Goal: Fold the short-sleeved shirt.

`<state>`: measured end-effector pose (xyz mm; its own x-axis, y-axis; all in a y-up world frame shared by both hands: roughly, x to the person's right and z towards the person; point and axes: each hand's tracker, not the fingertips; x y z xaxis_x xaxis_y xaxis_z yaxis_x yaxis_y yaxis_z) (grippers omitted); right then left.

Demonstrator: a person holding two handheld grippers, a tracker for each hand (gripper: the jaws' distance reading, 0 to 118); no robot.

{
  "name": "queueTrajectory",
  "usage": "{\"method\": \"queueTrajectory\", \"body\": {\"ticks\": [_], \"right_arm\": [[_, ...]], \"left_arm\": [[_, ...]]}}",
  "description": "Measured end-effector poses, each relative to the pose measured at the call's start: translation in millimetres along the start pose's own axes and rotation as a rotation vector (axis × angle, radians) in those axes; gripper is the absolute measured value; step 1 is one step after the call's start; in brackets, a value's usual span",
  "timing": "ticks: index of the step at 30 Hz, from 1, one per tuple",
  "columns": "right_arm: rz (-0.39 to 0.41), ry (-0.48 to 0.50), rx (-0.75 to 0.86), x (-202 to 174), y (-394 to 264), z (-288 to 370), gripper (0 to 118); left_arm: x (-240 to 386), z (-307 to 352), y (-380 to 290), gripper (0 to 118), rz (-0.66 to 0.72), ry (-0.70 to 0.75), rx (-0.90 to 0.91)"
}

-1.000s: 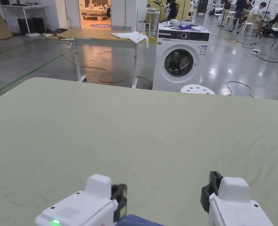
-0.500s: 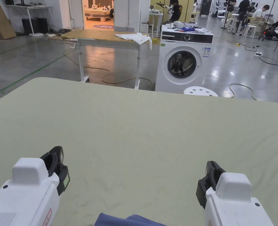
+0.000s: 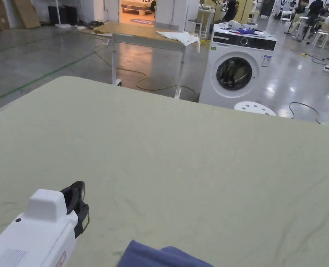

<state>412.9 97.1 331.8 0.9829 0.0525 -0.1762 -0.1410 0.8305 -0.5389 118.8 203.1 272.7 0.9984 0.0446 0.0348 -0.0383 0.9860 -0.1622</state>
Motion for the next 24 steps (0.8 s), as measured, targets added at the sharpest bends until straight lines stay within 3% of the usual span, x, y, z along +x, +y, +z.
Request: {"method": "queueTrajectory", "body": {"ticks": [2, 4, 10, 15, 18, 20, 21, 24], "right_arm": [[-0.020, -0.034, -0.033, 5, -14, -12, 2], [-0.018, -0.036, 0.027, 5, -16, -9, 2], [-0.062, -0.017, 0.006, 12, -13, -8, 2], [-0.068, 0.011, 0.001, 18, -12, -7, 2], [-0.063, 0.018, 0.001, 18, -12, -7, 2], [-0.058, 0.020, 0.002, 19, -12, -7, 2], [-0.053, 0.021, 0.002, 18, -12, -7, 2], [-0.053, 0.024, 0.004, 19, -13, -7, 2]], "left_arm": [[-3, 1, -4, 3, 0.004, -0.005, -0.016], [-6, 3, -8, 3, 0.009, -0.020, -0.042], [-11, -1, -18, 2, 0.021, -0.154, -0.159], [-28, -32, -31, 5, 0.243, -0.398, -0.427], [-38, -59, -48, 32, 0.407, -0.545, -0.630], [-41, -75, -61, 63, 0.470, -0.641, -0.742], [-40, -80, -66, 73, 0.485, -0.666, -0.779], [-38, -97, -88, 88, 0.532, -0.782, -0.869]]}}
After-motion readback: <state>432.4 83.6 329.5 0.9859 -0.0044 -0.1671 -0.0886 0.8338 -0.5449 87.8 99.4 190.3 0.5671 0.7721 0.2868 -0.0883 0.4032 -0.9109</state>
